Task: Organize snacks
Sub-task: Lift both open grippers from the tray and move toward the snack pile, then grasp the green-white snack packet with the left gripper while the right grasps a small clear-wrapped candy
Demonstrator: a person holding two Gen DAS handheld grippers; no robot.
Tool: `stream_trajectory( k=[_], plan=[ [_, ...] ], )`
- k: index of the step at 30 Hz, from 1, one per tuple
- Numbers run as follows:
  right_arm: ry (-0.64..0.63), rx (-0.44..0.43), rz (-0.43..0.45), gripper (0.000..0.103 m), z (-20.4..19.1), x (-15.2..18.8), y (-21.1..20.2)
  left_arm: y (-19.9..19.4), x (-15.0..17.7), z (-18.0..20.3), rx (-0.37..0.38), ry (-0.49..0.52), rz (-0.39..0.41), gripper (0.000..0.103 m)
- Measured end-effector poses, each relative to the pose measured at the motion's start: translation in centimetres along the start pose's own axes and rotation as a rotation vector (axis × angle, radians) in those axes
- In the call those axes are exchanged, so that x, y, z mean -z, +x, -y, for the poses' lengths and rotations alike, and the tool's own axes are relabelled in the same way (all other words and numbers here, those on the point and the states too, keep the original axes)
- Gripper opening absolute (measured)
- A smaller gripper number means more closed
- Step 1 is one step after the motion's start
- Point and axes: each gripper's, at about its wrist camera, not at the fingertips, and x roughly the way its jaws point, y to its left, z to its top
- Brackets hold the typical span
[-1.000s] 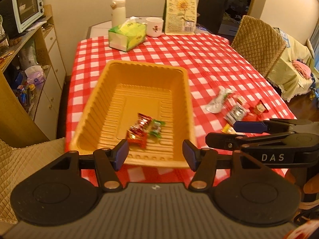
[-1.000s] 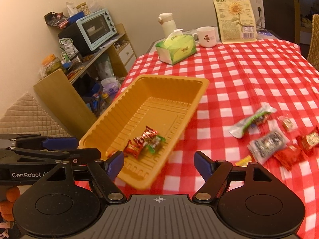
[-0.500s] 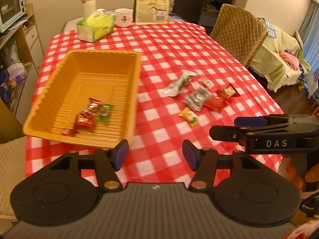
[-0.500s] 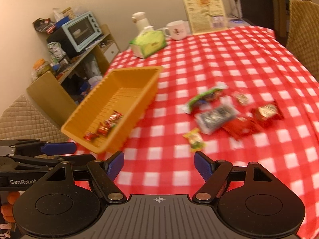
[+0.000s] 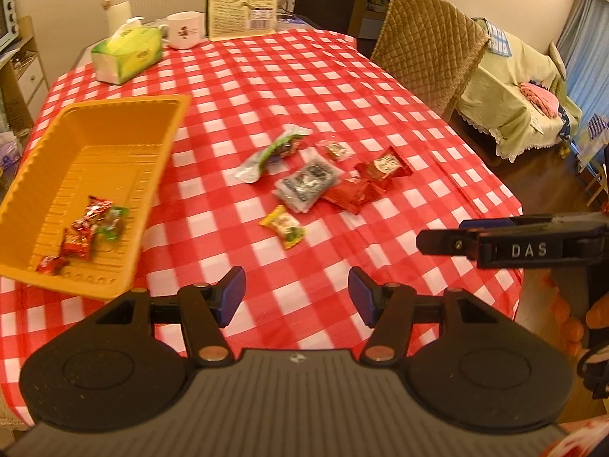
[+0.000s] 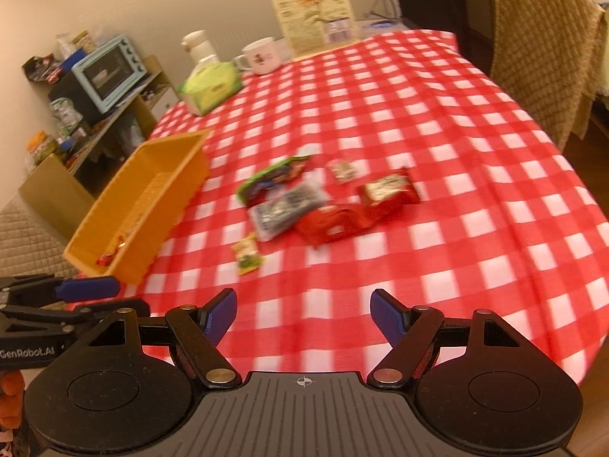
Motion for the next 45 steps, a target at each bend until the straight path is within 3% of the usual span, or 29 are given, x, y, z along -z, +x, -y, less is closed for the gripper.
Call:
stream_trajectory(
  k=[14, 25, 33, 38, 45],
  plan=[
    [0.053, 0.039, 0.015, 0.077, 5.7, -2.7, 1.8, 5.3, -3.8, 1.5, -0.045, 0.095, -0.002, 0.058],
    [-0.043, 0.012, 0.079, 0.077, 4.7, -6.9, 5.0, 10.5, -8.9, 0.2, -0.081, 0.169, 0.011, 0.050],
    [-0.109, -0.013, 0.109, 0.076, 4.1, -9.2, 8.0, 14.0, -10.8, -0.8, -0.084, 0.193, -0.019, 0.049],
    [-0.140, -0.008, 0.091, 0.076, 3.9, -10.0, 10.2, 16.1, -11.5, -1.2, -0.075, 0.216, -0.051, 0.044],
    [-0.162, -0.009, 0.054, 0.068, 4.0, -10.5, 12.4, 18.1, -12.2, -1.2, -0.064, 0.270, -0.066, 0.038]
  ],
)
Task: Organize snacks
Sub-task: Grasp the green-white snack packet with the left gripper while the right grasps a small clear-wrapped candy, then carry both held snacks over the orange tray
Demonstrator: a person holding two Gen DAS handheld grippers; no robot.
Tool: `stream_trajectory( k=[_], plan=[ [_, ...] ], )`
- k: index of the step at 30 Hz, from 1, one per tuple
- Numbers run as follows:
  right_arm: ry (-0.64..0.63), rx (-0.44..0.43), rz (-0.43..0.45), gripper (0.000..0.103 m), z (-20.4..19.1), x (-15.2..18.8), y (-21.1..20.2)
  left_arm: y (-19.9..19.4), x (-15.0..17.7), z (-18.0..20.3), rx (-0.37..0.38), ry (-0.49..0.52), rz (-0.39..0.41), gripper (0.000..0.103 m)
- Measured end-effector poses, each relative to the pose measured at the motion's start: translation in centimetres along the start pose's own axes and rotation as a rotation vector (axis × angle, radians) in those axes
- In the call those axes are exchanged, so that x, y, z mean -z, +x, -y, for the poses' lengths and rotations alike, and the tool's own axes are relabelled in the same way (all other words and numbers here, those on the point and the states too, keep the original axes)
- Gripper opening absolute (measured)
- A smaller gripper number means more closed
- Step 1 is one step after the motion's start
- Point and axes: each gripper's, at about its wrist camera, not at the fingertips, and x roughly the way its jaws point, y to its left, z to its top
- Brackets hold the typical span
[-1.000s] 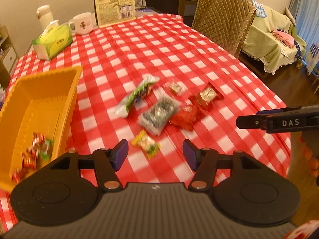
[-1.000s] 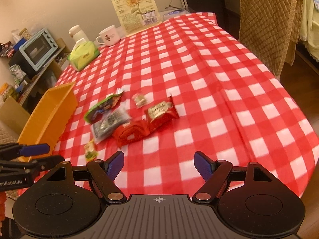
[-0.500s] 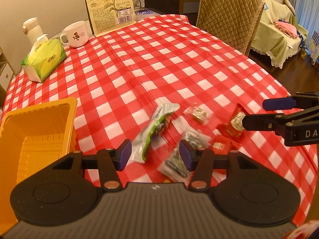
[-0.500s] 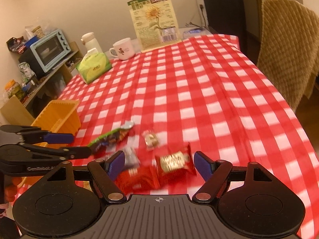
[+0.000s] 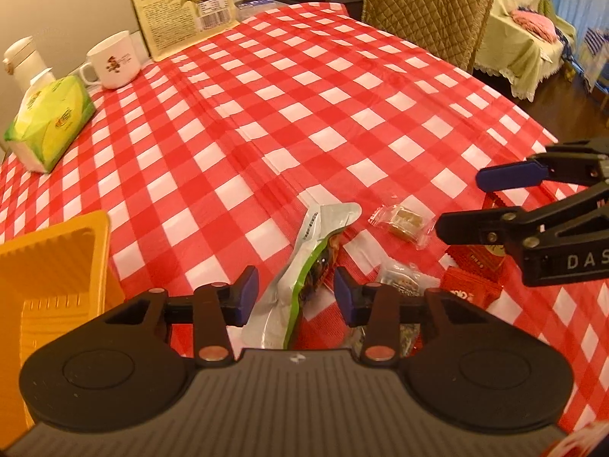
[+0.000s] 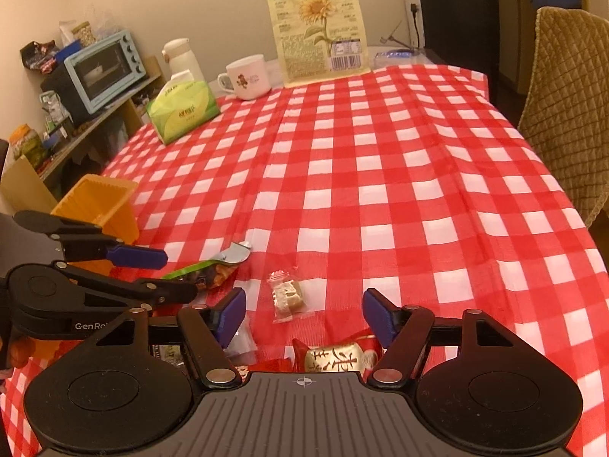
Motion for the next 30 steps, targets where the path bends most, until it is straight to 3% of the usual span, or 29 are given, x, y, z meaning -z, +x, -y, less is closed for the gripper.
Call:
stream_trajectory(
  k=[9, 14, 20, 24, 30],
  plan=[
    [-0.021, -0.009, -0.021, 0.065, -0.3, -0.1, 1.3, 1.4, -0.1, 0.4, 0.011, 0.060, -0.001, 0.029],
    [-0.039, -0.020, -0.038, 0.059, -0.4, -0.3, 2.1, 1.3, 0.0, 0.1, 0.016, 0.051, 0.016, 0.022],
    [-0.056, -0.036, -0.055, 0.050, -0.6, -0.6, 3.0, 0.6, 0.2, -1.3, 0.023, -0.050, 0.019, 0.020],
    [-0.086, -0.038, -0.072, 0.039, -1.0, -0.6, 3.6, -0.4, 0.3, -2.3, 0.022, -0.117, 0.031, 0.020],
    [-0.173, 0.003, -0.086, 0.029, -2.0, -0.4, 4.6, -2.0, 0.5, -2.9, 0.031, -0.179, 0.047, 0.020]
  ],
)
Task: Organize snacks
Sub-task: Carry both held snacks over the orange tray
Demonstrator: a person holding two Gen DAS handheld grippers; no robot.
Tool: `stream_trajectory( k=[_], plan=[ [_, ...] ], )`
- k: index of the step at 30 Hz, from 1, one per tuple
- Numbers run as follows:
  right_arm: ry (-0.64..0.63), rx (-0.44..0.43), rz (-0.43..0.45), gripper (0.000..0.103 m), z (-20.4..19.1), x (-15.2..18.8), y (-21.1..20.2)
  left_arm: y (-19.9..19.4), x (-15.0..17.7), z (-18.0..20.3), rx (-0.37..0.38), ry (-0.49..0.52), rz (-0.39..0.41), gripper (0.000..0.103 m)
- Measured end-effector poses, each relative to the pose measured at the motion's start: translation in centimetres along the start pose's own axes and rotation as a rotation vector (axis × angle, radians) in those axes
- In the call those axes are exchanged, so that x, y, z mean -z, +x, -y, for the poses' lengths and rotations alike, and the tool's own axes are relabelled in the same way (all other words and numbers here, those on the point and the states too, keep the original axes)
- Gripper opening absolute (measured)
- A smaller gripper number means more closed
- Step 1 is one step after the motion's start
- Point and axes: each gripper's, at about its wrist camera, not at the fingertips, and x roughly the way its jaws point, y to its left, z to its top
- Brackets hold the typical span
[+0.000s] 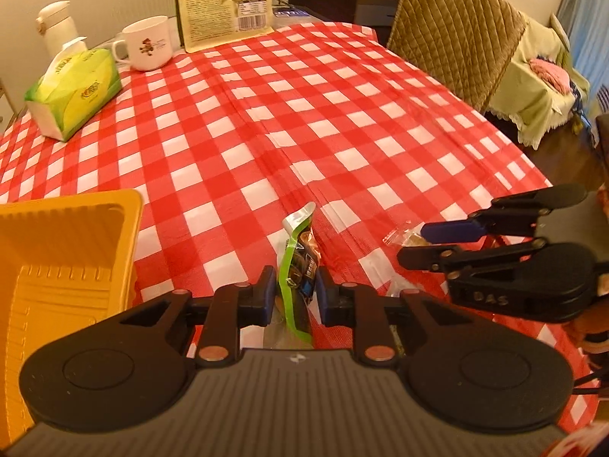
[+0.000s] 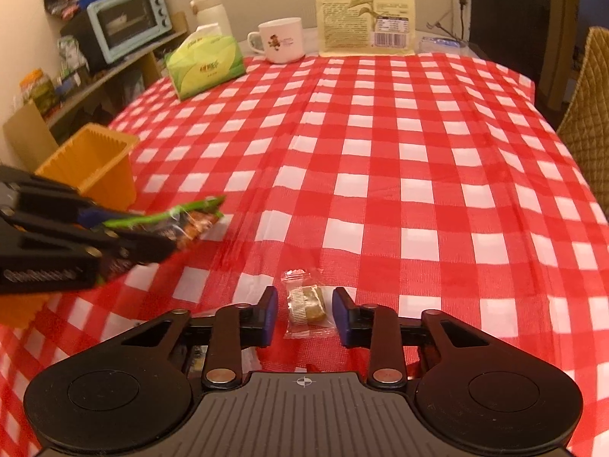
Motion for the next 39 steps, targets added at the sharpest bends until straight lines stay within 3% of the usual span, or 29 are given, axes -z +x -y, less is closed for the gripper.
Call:
stream_trajectory(
  k=[3, 7, 25, 39],
  plan=[
    [-0.060, 0.027, 0.003, 0.023, -0.6, 0.1, 0.2, -0.5, 0.1, 0.0, -0.001, -0.010, 0.008, 0.020],
    [-0.080, 0.048, 0.017, 0.021, -1.0, 0.1, 0.1, -1.1, 0.4, 0.0, -0.005, -0.021, 0.016, 0.020],
    [0.032, -0.030, 0.109, 0.021, -2.1, -1.0, -6.1, -6.4, 1.2, 0.3, 0.012, -0.077, 0.109, 0.020],
    [0.036, -0.125, 0.129, 0.021, -6.9, -0.4, -10.0, -12.5, 4.0, -0.5, 0.006, -0.128, 0.179, 0.020]
  ],
)
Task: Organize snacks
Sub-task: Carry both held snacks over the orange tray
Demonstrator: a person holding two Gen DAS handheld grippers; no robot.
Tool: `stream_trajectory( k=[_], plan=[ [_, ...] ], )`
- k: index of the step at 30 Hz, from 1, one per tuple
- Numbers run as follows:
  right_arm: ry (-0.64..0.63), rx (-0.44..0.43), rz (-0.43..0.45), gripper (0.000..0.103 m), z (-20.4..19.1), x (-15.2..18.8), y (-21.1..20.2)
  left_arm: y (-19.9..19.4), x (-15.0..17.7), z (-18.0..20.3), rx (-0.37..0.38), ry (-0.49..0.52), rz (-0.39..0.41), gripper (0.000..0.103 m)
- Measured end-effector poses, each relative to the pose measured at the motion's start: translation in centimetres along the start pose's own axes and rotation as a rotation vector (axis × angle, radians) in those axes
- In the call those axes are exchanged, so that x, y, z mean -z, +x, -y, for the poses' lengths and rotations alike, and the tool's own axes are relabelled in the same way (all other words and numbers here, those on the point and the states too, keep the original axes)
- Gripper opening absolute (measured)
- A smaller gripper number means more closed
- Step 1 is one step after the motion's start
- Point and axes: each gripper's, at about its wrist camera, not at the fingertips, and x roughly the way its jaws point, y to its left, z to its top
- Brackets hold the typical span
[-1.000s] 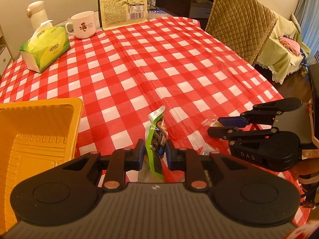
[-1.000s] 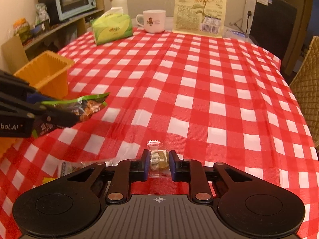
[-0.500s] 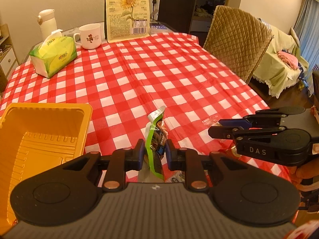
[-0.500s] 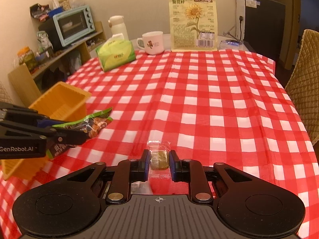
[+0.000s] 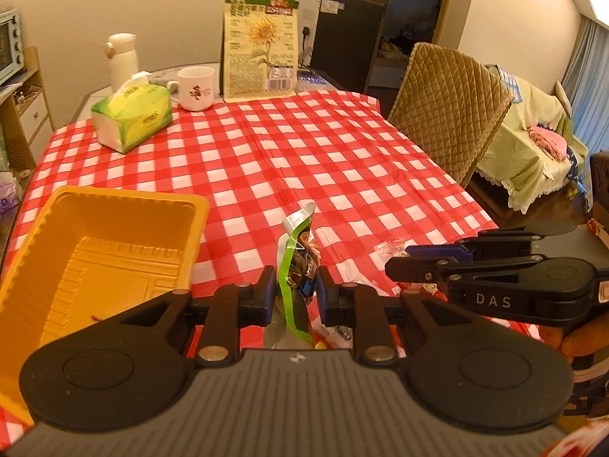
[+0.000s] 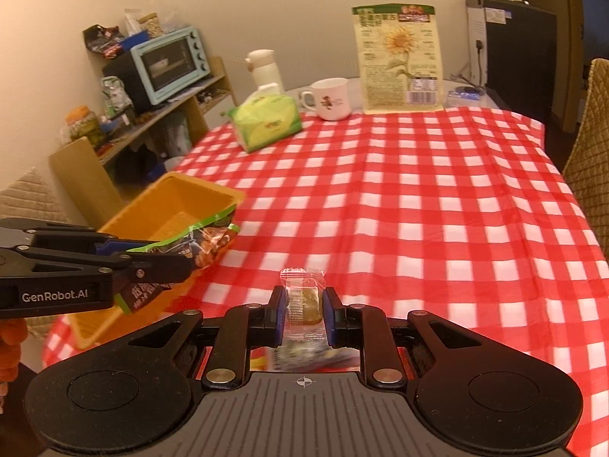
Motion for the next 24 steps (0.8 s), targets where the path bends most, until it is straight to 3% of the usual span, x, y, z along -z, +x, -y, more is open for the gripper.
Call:
stream_trajectory(
  k=[10, 24],
  plan=[
    [-0.014, -0.077, -0.002, 0.021, -6.0, -0.1, 0.2, -4.8, 1.2, -3.9, -0.038, -0.026, 0.041, 0.020],
    [0.011, -0.138, -0.019, 0.021, -14.1, -1.1, 4.4, -8.6, 2.2, -11.9, -0.094, -0.040, 0.067, 0.020]
  ],
)
